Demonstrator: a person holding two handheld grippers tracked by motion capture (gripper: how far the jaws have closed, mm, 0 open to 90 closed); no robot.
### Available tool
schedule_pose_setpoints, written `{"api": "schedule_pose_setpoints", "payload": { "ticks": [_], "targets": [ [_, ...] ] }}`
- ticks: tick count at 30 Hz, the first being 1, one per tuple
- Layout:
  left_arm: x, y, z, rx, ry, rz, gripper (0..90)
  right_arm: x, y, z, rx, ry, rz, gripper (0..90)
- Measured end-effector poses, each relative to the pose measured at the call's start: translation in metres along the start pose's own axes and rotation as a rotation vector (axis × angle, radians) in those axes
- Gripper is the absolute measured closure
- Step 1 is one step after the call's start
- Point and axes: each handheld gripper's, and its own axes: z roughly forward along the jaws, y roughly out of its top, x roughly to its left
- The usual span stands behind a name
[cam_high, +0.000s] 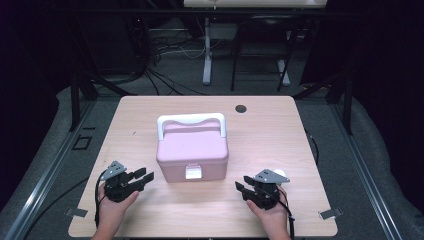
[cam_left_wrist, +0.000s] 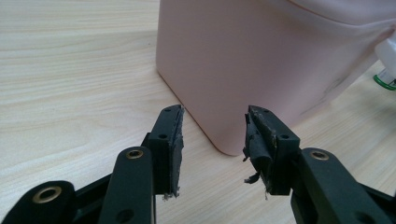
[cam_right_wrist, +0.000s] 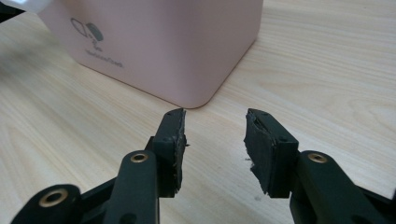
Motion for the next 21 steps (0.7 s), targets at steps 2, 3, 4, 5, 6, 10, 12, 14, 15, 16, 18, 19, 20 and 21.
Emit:
{"api": "schedule_pose_setpoints", "payload": {
  "ticks": [2,3,4,5,6,10,12,14,15,16,18,19,20,21],
  "targets": [
    [0.000,0.000,0.001,-0.002,0.000,-0.004,56.8,0.000,0.000,0.001,-0.008,-0.010,-0.004,55.6],
    [0.001,-0.001,0.002,-0.006,0.001,-0.011,57.8,-0.001,0.000,0.001,-0.001,-0.014,-0.002,55.5],
    [0.001,-0.001,0.002,-0.006,0.001,-0.011,58.1,-0.001,0.001,0.001,-0.009,-0.021,-0.002,55.5],
    [0.001,-0.001,0.002,-0.006,0.000,-0.015,58.6,-0.002,0.001,0.001,-0.011,-0.023,-0.006,55.6],
    [0.002,-0.001,0.002,0.001,-0.015,-0.020,59.1,-0.003,0.001,0.002,-0.014,-0.023,-0.003,55.7],
    [0.001,0.000,0.004,-0.009,-0.018,-0.026,59.4,-0.004,0.001,0.003,-0.004,-0.006,0.008,57.1],
    [0.002,0.000,0.005,-0.011,-0.022,-0.034,61.1,-0.004,0.001,0.005,0.008,0.005,0.008,57.6],
    [0.002,0.001,0.006,-0.007,-0.017,-0.038,62.0,-0.005,0.003,0.007,0.009,-0.009,-0.001,58.1],
    [0.003,0.001,0.006,-0.004,-0.017,-0.046,62.0,-0.005,0.003,0.007,0.009,-0.009,-0.001,58.1],
    [0.004,0.001,0.007,-0.010,-0.016,-0.054,62.8,-0.006,0.005,0.008,0.015,-0.016,-0.015,57.7],
    [0.006,0.000,0.007,-0.007,-0.008,-0.067,64.5,-0.005,0.008,0.010,0.013,-0.044,-0.026,56.7],
    [0.008,0.000,0.006,-0.004,0.000,-0.059,65.4,-0.006,0.011,0.012,0.013,-0.047,-0.030,57.9],
    [0.008,0.000,0.006,-0.004,0.000,-0.059,66.3,-0.006,0.011,0.012,0.013,-0.047,-0.030,57.9],
    [0.010,0.001,0.005,-0.008,-0.002,-0.068,67.6,-0.008,0.015,0.016,0.009,-0.013,-0.003,60.4]
  ]
}}
